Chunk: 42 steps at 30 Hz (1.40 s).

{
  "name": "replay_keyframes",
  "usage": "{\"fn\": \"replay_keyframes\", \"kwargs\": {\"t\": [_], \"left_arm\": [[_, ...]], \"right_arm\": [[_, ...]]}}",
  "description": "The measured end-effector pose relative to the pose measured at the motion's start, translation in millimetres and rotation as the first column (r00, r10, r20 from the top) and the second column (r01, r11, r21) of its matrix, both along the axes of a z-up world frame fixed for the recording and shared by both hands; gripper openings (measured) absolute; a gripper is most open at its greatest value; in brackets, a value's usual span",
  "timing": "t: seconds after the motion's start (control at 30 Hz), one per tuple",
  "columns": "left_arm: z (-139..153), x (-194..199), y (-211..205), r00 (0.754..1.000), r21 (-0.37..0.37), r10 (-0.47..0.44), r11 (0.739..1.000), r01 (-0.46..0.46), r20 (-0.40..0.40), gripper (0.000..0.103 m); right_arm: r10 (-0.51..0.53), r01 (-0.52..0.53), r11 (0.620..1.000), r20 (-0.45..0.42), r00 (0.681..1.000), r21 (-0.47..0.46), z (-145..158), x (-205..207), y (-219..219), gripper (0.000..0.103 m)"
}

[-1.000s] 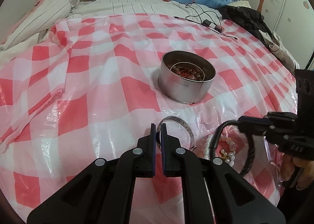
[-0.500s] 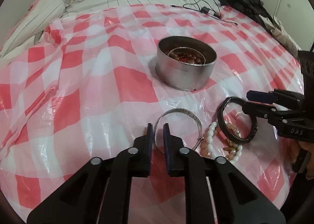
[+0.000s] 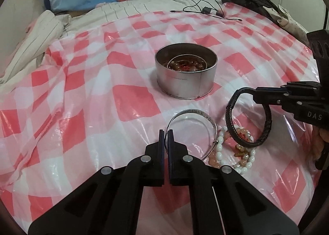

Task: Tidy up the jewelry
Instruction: 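Grasp the black leather bracelet with the right gripper while the left holds the bangle, then carry the bangle and leather bracelet over the silver tin and open both grippers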

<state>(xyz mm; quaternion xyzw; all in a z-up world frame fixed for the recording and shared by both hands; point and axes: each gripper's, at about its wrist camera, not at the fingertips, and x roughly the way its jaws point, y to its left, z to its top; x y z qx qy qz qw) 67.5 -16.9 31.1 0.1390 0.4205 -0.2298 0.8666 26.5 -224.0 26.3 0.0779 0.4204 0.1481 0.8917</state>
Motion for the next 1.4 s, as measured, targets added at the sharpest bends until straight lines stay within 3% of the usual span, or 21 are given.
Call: {"fn": "replay_keyframes", "kwargs": {"t": [0.13,0.2,0.27,0.37,0.5,0.6,0.77,1.0,1.4], "left_arm": [[-6.8,2.1,-3.0,1.0,0.035,0.001,0.999,-0.001,-0.016,0.003],[-10.7,2.9,-3.8,1.0,0.054,0.002,0.999,-0.001,-0.024,0.003],[-13.1,3.5,-4.6,1.0,0.066,0.0,0.998,0.001,-0.024,0.004],[-15.5,3.1,-6.2,1.0,0.083,-0.003,0.997,0.005,-0.02,0.004],[-16.1,-0.5,-9.4,1.0,0.107,-0.023,0.994,0.023,-0.003,0.003],[-10.9,-2.4,-9.8,0.999,0.086,-0.034,0.996,0.033,0.008,0.002],[7.7,-5.9,-8.0,0.997,0.068,-0.023,0.997,0.018,0.07,0.002],[34.8,2.0,-14.1,0.989,0.051,-0.016,0.999,0.009,0.144,0.002],[51.3,58.2,-48.8,0.988,-0.018,-0.025,0.999,0.028,0.151,0.002]], "right_arm": [[-0.024,0.023,0.999,-0.023,0.999,-0.048,-4.3,4.9,0.0,0.011],[-0.023,0.019,0.996,-0.043,0.999,-0.083,-9.8,6.9,2.3,0.036],[-0.004,-0.004,0.993,-0.064,0.998,-0.12,-16.3,7.9,8.3,0.037],[0.021,-0.03,0.987,-0.062,0.998,-0.157,-18.6,5.5,14.7,0.035],[0.024,-0.029,0.997,-0.065,0.998,-0.071,-18.1,5.7,7.1,0.01],[0.014,-0.008,0.996,-0.059,0.998,0.094,-12.5,6.4,-7.2,0.009],[-0.005,0.01,0.976,-0.019,1.0,0.219,1.1,7.4,-19.1,0.01],[-0.03,0.018,0.977,0.05,0.998,0.213,26.1,16.7,-22.7,0.01],[-0.077,0.055,0.985,0.131,0.988,0.161,56.2,52.4,-44.5,0.01]]}}
